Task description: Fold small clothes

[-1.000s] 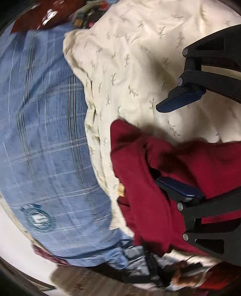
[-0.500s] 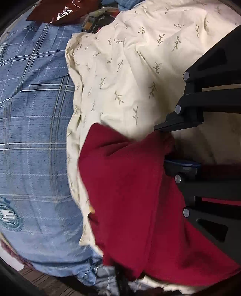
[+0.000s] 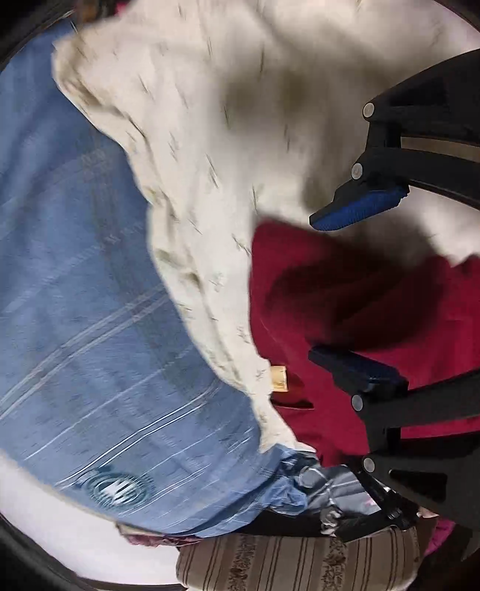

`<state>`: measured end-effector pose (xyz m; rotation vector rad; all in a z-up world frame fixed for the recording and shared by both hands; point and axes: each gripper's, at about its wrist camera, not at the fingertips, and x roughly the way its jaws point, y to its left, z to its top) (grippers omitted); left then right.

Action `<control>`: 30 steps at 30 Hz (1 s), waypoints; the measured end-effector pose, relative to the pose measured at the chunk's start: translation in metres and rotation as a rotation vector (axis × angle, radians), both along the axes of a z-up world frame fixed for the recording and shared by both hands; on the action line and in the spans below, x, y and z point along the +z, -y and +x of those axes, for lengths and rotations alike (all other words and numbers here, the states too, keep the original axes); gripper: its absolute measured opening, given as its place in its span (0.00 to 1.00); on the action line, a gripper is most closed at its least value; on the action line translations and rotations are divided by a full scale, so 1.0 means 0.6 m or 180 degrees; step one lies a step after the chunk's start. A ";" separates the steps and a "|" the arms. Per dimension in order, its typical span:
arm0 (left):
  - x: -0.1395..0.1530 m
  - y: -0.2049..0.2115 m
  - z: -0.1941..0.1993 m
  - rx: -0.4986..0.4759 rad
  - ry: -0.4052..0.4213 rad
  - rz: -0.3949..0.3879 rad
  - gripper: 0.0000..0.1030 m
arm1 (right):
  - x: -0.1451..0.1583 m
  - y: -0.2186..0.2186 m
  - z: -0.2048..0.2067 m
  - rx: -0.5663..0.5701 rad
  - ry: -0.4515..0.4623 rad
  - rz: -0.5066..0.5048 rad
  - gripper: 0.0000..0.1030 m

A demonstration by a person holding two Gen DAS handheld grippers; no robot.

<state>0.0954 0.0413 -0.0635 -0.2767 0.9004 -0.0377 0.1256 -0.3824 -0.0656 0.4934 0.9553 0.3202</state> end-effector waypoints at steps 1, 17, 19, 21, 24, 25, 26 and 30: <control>0.000 0.001 0.000 -0.0005 0.0002 0.0011 0.08 | 0.001 -0.015 0.008 0.0064 0.0045 -0.0266 0.33; 0.017 0.029 -0.029 -0.0253 0.0157 -0.0065 0.56 | 0.063 0.038 -0.151 -0.0065 0.0424 -0.0481 0.46; 0.022 0.035 -0.053 -0.0343 0.0139 -0.0134 0.61 | 0.057 0.042 -0.204 0.0151 0.0308 -0.0390 0.57; 0.026 0.046 -0.080 -0.0416 0.0123 -0.0098 0.66 | 0.050 0.035 -0.248 0.0270 0.0222 -0.0453 0.57; 0.040 0.068 -0.127 -0.0554 0.0133 -0.0020 0.67 | 0.038 0.020 -0.301 0.0411 0.0130 -0.0505 0.57; 0.042 0.071 -0.147 -0.0582 0.0154 -0.0058 0.69 | 0.032 0.019 -0.322 0.0455 0.0116 -0.0490 0.57; 0.042 0.073 -0.165 -0.0608 0.0161 -0.0095 0.73 | 0.025 0.018 -0.341 0.0478 0.0098 -0.0468 0.57; 0.020 0.073 -0.247 -0.0691 -0.0029 -0.0103 0.73 | -0.006 0.018 -0.385 0.0565 0.0001 -0.0526 0.57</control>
